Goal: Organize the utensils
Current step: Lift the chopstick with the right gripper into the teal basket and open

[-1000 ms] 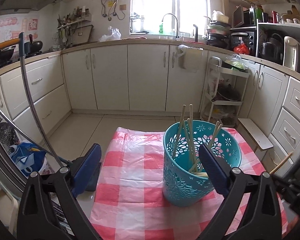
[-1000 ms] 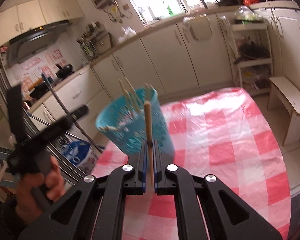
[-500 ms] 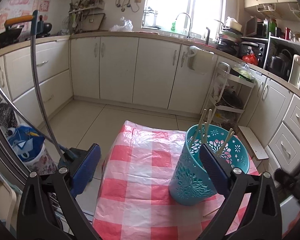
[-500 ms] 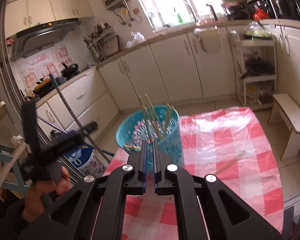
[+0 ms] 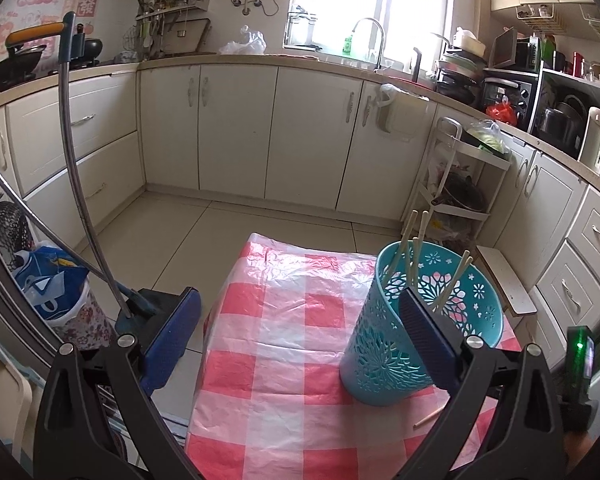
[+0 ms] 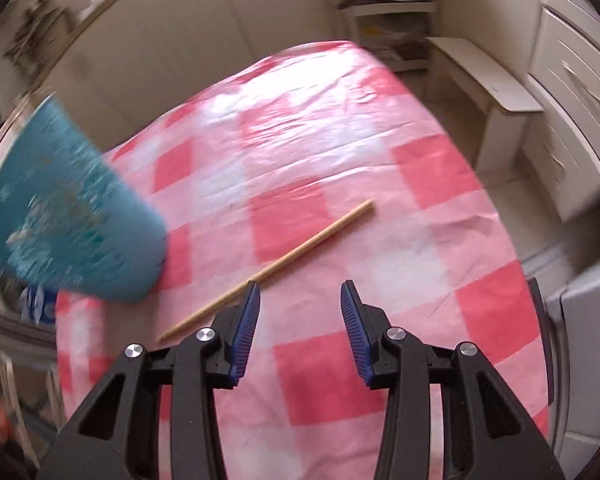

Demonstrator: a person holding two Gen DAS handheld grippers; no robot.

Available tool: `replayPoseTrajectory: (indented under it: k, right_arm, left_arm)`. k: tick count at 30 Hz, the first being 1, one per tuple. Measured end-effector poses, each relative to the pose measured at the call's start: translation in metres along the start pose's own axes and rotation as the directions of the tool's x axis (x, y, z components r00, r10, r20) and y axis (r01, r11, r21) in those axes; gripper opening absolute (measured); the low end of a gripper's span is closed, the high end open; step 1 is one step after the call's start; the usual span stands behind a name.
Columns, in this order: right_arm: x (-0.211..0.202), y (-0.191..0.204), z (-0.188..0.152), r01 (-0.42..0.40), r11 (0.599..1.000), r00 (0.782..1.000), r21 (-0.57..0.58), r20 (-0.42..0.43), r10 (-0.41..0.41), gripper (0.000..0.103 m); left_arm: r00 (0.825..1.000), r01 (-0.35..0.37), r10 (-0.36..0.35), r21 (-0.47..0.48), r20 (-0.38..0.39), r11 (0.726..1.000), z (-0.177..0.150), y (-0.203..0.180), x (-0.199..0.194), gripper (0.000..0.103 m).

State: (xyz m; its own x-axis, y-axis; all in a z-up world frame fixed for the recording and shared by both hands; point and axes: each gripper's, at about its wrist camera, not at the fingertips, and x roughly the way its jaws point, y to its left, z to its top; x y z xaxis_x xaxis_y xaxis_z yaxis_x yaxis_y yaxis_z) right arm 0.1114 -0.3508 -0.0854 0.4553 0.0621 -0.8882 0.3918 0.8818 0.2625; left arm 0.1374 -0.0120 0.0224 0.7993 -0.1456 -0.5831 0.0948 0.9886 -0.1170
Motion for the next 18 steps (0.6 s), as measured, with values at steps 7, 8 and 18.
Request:
replayPoseTrajectory:
  k: [7, 8, 18]
  right_arm:
    - [0.027, 0.029, 0.008, 0.173, 0.976, 0.984, -0.132, 0.057, -0.166, 0.044]
    - [0.031, 0.032, 0.008, 0.187, 0.964, 0.982, -0.189, 0.072, -0.176, 0.037]
    - [0.030, 0.040, 0.001, -0.006, 0.885, 0.999, -0.465, -0.049, -0.019, 0.012]
  left_arm:
    - [1.000, 0.004, -0.003, 0.037, -0.010, 0.999, -0.004, -0.010, 0.002, 0.095]
    - [1.000, 0.004, -0.004, 0.040, -0.010, 0.999, -0.004, -0.010, 0.002, 0.095]
    - [0.999, 0.020, -0.019, 0.010, -0.031, 1.000, -0.003, -0.006, 0.006, 0.095]
